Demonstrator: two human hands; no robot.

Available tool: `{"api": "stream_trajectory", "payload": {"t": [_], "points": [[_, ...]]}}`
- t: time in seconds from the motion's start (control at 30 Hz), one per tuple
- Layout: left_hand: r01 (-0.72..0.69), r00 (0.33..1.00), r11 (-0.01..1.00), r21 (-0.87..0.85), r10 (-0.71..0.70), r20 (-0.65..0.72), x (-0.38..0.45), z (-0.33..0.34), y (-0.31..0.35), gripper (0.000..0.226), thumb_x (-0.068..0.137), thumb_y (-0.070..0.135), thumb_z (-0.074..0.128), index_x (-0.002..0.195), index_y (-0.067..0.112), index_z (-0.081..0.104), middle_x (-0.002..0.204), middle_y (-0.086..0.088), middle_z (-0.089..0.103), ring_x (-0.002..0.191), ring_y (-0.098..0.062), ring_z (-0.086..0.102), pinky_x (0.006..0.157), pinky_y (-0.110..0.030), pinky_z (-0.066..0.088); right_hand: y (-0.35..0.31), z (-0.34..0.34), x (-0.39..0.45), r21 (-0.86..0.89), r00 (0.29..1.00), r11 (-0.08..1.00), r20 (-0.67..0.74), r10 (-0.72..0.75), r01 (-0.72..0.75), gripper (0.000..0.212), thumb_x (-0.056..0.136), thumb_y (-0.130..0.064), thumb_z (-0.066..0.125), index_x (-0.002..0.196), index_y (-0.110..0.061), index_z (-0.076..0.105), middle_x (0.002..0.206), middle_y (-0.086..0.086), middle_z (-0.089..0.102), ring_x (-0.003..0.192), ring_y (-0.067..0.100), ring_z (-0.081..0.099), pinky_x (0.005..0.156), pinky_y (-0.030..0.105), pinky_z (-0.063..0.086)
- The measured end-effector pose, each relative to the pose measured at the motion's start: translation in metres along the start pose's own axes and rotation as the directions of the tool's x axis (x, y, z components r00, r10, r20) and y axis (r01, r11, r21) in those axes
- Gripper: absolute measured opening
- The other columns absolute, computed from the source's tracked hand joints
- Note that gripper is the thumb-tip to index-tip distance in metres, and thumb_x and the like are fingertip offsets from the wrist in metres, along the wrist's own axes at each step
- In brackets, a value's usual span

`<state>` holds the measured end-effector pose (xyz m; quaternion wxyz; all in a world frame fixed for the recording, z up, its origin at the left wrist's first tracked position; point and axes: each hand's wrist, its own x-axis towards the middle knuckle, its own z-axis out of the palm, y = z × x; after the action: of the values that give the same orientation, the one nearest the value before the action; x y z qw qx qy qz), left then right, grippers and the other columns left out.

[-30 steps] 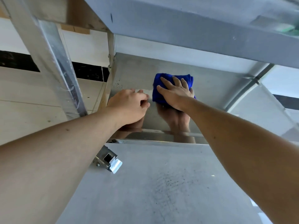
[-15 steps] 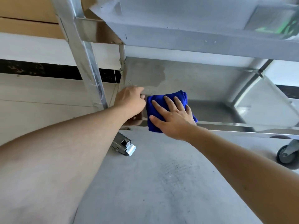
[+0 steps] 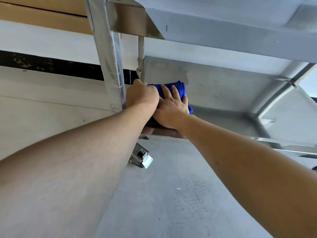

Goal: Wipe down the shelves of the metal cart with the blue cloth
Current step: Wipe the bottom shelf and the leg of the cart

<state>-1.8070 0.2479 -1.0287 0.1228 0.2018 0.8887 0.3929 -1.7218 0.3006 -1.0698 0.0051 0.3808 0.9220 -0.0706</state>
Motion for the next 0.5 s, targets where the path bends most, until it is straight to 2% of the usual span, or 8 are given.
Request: {"api": "stream_trajectory", "payload": {"t": [0.07,0.17,0.23,0.37,0.5], "points": [[-0.053,0.998,0.997,0.053,0.055,-0.039,-0.001,0.002,-0.004,0.033,0.102,0.03,0.035,0.12,0.012,0.055,0.121,-0.01,0.06,0.106,-0.026,0.058,0.071,-0.03,0.031,0.004,-0.002,0.023,-0.006,0.999,1.0,0.016,0.029,-0.029,0.07,0.091,-0.07,0.031,0.151,-0.055,-0.003,0.167,-0.003,-0.001,0.152,0.03,-0.011,0.117,0.065,-0.002],[-0.265,0.956,0.937,0.228,0.287,-0.069,-0.011,0.008,-0.019,0.04,0.104,0.035,0.029,0.122,0.01,0.053,0.12,-0.011,0.058,0.103,-0.028,0.057,0.072,-0.031,0.03,0.009,-0.006,0.051,0.022,0.998,0.998,-0.015,0.061,-0.06,0.064,0.094,-0.073,0.022,0.152,-0.054,0.002,0.168,-0.003,0.003,0.152,0.028,-0.009,0.117,0.064,0.0],[-0.356,0.917,0.878,0.321,0.395,-0.063,-0.017,0.013,-0.026,0.041,0.104,0.036,0.029,0.125,0.009,0.051,0.12,-0.012,0.057,0.101,-0.029,0.056,0.074,-0.035,0.033,0.012,-0.008,0.065,0.037,0.998,0.998,-0.035,0.06,-0.058,0.062,0.095,-0.071,0.021,0.153,-0.054,0.006,0.168,-0.004,0.003,0.153,0.027,-0.008,0.118,0.063,0.0],[-0.375,0.91,0.856,0.356,0.412,-0.033,-0.017,0.017,-0.03,0.039,0.102,0.038,0.035,0.125,0.009,0.051,0.12,-0.01,0.056,0.098,-0.027,0.054,0.076,-0.034,0.035,0.017,-0.009,0.09,0.034,0.995,0.998,-0.08,0.053,-0.051,0.061,0.097,-0.067,0.026,0.153,-0.052,0.01,0.168,-0.006,0.006,0.153,0.026,-0.008,0.118,0.063,-0.001],[-0.389,0.903,0.832,0.397,0.428,-0.013,-0.018,0.021,-0.036,0.039,0.099,0.042,0.042,0.122,0.012,0.05,0.117,-0.009,0.055,0.088,-0.021,0.044,0.069,-0.031,0.03,0.022,-0.011,0.115,0.044,0.991,0.998,-0.124,0.056,-0.051,0.057,0.099,-0.063,0.025,0.153,-0.05,0.015,0.167,-0.004,0.01,0.153,0.027,-0.007,0.118,0.064,-0.004]]}}
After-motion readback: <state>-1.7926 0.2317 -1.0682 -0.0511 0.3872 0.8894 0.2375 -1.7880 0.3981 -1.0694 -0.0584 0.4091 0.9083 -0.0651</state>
